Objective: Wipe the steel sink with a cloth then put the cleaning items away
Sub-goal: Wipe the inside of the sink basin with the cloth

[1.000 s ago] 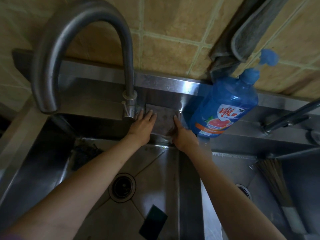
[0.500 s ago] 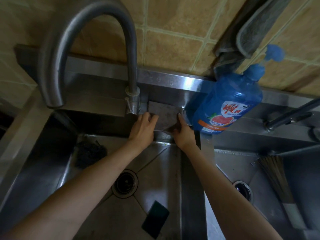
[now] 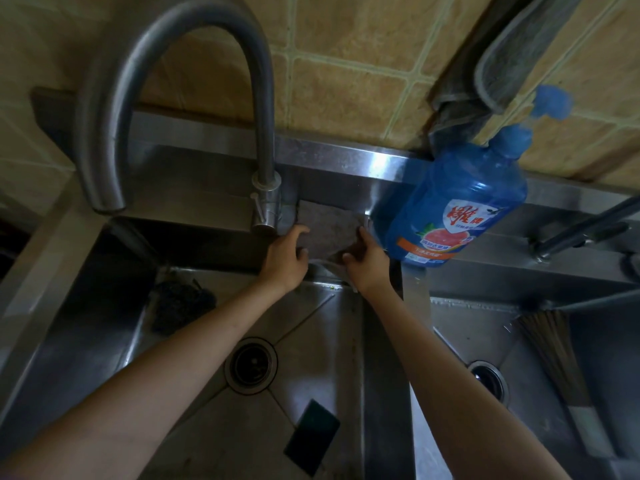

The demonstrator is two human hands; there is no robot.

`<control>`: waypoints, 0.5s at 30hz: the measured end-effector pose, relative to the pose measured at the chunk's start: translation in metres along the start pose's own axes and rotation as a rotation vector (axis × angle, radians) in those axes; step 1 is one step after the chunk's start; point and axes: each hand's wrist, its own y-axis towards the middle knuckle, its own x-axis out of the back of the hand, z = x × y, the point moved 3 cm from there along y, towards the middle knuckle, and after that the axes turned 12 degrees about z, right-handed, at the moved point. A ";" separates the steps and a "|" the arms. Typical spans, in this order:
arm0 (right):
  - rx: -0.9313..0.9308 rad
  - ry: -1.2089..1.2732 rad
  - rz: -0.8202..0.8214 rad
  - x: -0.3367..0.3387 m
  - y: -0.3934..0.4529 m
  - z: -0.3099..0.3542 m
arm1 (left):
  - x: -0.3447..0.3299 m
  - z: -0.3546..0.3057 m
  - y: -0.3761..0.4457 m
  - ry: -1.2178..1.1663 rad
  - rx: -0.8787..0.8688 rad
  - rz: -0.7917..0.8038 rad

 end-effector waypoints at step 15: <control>0.025 -0.069 0.119 -0.002 -0.015 -0.006 | 0.003 0.004 -0.005 0.043 0.010 0.036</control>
